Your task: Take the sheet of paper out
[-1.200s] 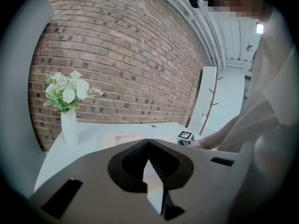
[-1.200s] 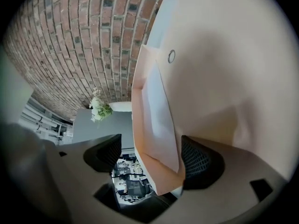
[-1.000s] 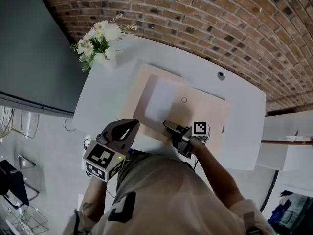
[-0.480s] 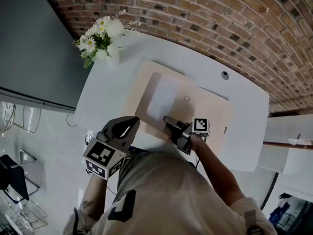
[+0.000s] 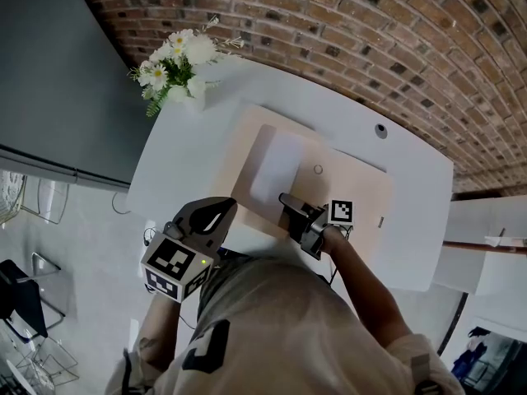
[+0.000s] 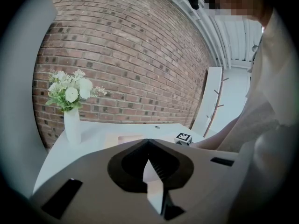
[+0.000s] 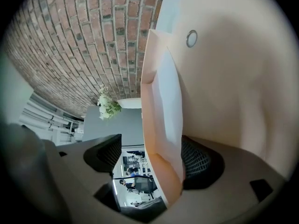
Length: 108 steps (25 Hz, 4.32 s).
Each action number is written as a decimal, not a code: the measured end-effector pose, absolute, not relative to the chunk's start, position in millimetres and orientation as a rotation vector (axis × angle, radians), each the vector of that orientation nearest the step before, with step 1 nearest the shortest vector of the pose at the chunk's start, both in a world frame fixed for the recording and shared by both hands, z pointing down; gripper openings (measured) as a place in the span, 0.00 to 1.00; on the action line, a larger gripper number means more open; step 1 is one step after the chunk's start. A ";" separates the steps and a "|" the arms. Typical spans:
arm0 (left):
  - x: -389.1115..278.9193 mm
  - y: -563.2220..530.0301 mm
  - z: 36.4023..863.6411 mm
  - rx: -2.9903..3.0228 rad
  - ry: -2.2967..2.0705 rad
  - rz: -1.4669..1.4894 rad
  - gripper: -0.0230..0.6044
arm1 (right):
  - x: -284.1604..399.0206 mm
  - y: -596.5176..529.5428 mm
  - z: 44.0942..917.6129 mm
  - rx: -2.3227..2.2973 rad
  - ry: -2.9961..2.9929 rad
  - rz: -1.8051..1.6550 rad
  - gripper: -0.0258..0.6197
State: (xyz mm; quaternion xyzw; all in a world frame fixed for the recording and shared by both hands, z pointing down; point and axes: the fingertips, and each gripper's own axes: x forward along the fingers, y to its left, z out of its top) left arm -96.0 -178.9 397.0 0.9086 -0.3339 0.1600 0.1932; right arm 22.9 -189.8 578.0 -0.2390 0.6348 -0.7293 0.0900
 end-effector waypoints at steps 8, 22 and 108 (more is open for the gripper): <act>-97.5 -179.4 398.9 2.543 -0.938 0.452 0.06 | 24.0 -204.5 578.8 -0.738 1.972 -2.128 0.63; -93.0 -185.9 403.7 2.511 -0.934 0.477 0.06 | 32.8 -245.8 591.5 -0.816 1.943 -2.097 0.63; -100.4 -165.8 405.0 2.587 -0.785 0.444 0.06 | 114.7 -231.3 587.6 -1.527 2.171 -1.857 0.08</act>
